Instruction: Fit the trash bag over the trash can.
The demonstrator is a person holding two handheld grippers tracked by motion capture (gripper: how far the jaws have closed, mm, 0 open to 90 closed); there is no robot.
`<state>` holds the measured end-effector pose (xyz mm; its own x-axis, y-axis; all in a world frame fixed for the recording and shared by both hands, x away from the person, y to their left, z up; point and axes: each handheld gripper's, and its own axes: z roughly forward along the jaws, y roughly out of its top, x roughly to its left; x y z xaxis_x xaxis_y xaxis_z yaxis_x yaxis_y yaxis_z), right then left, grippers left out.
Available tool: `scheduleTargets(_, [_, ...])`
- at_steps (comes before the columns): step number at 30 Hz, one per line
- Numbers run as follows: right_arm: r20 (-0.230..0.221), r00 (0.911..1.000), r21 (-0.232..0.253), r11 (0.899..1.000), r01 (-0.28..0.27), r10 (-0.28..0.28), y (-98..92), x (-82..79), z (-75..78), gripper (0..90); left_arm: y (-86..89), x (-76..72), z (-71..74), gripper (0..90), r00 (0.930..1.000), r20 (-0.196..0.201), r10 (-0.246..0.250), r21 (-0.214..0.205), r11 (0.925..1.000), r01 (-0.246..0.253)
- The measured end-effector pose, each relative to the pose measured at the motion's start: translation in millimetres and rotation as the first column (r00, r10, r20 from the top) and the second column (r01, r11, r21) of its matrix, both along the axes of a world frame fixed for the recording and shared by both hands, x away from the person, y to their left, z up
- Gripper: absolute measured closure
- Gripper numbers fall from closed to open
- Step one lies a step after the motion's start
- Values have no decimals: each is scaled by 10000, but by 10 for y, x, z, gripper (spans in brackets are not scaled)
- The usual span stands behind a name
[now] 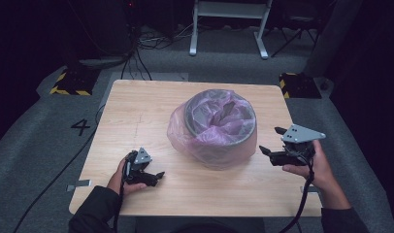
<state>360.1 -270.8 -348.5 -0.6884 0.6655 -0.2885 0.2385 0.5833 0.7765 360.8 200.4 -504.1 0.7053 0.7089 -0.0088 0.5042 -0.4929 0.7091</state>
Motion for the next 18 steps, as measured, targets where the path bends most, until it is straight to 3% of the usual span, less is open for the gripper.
scheduleTargets(18, [-883, 9961, -495, 9988, 21, -65, -25, 37, -345, 204, 3, 2, 2, 128, 10000, 11, 76, 50, 10000, -76])
